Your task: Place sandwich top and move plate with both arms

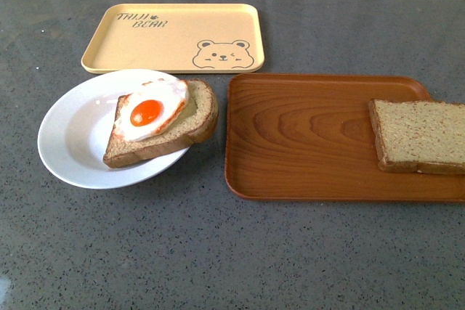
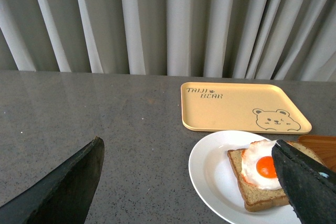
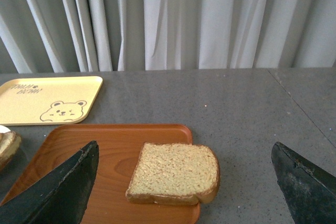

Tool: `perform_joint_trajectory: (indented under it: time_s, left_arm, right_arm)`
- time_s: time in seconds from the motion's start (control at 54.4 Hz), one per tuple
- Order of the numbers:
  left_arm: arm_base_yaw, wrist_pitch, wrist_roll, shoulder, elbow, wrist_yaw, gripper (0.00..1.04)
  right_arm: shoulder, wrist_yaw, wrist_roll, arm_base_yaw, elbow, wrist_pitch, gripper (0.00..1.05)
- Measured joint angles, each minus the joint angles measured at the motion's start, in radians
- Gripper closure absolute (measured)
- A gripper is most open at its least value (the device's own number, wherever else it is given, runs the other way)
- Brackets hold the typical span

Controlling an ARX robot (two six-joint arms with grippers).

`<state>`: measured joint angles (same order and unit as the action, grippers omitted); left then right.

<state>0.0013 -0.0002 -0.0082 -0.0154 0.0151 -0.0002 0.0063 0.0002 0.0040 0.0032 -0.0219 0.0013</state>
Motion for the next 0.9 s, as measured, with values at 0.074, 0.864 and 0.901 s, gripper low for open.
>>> perform_joint_trajectory:
  time_s: [0.074, 0.864, 0.901]
  left_arm:
    - [0.0, 0.0, 0.0, 0.0, 0.0, 0.0, 0.09]
    - [0.0, 0.0, 0.0, 0.0, 0.0, 0.0, 0.09]
    - [0.0, 0.0, 0.0, 0.0, 0.0, 0.0, 0.09]
  right_arm:
    - [0.0, 0.0, 0.0, 0.0, 0.0, 0.0, 0.09]
    - [0.0, 0.0, 0.0, 0.0, 0.0, 0.0, 0.09]
    - [0.0, 0.0, 0.0, 0.0, 0.0, 0.0, 0.09]
